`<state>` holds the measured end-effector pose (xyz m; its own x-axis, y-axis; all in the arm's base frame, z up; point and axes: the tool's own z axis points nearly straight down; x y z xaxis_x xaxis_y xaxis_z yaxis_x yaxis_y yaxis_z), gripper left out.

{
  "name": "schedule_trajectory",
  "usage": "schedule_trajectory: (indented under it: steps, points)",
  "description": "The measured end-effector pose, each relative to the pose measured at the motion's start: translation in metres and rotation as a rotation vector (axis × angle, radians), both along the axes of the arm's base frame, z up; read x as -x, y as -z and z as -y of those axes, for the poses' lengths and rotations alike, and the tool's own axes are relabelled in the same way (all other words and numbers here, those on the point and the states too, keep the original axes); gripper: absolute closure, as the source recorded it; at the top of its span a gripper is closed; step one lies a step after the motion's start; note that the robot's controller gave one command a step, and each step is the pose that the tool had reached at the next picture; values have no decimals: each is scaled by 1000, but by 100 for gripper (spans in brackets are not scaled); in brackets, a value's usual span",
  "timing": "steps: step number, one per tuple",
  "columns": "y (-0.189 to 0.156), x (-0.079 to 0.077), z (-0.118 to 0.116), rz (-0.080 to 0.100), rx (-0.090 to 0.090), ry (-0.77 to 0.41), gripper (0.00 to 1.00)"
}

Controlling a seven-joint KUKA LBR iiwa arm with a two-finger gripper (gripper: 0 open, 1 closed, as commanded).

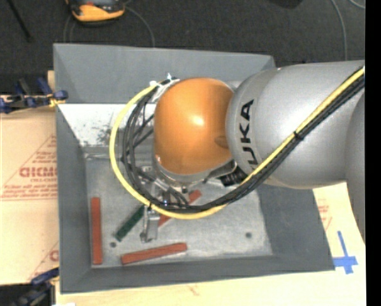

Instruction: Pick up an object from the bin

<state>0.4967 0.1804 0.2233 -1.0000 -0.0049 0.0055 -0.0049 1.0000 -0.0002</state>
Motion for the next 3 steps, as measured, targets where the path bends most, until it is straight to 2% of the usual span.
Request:
schedule_trajectory:
  steps: [1,2,3]
  points:
    - [-4,-2,1,8,-2,4,0]
    - [50,-2,6,14,-3,-41,0]
    - [109,-17,22,12,-2,-172,0]
